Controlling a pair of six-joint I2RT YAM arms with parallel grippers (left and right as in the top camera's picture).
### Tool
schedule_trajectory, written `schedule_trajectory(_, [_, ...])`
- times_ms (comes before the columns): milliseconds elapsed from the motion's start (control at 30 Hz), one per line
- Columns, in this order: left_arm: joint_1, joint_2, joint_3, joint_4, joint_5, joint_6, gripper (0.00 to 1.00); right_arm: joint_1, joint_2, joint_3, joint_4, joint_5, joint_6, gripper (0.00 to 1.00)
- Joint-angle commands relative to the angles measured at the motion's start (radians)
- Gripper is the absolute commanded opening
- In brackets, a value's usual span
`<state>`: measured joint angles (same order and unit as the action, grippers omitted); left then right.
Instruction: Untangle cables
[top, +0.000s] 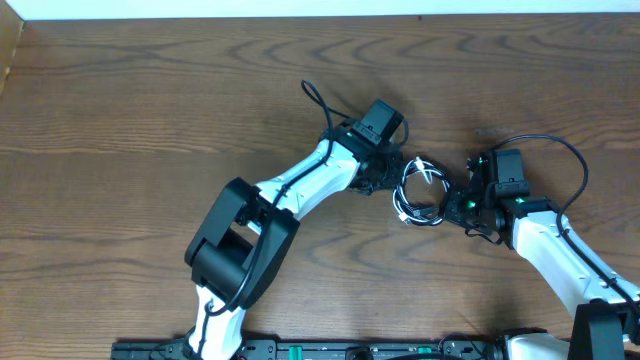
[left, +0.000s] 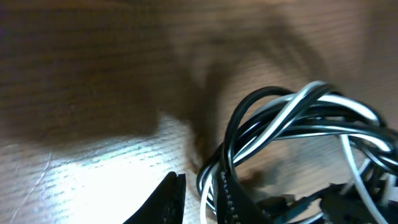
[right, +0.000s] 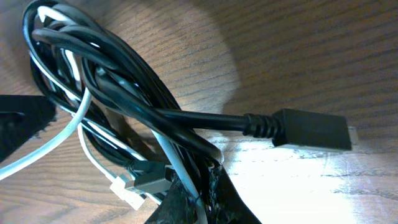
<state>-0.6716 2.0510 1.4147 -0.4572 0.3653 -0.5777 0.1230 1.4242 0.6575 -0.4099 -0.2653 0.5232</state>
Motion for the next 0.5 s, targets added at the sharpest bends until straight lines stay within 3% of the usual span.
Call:
schedule_trajectory(0, [-0.002,0.004,-0.008,0.024,0.057,0.054,0.21,0.003,-0.008,0.004,-0.002,-0.003,0.014,0.03])
schedule_trajectory(100, [-0.003,0.004,-0.008,0.032,0.107,0.077,0.21,0.003,-0.008,0.004,-0.002,-0.003,0.014,0.03])
schedule_trajectory(467, [-0.005,0.009,-0.012,0.035,0.073,0.125,0.27,0.003,-0.008,0.004,-0.003,-0.003,0.014,0.03])
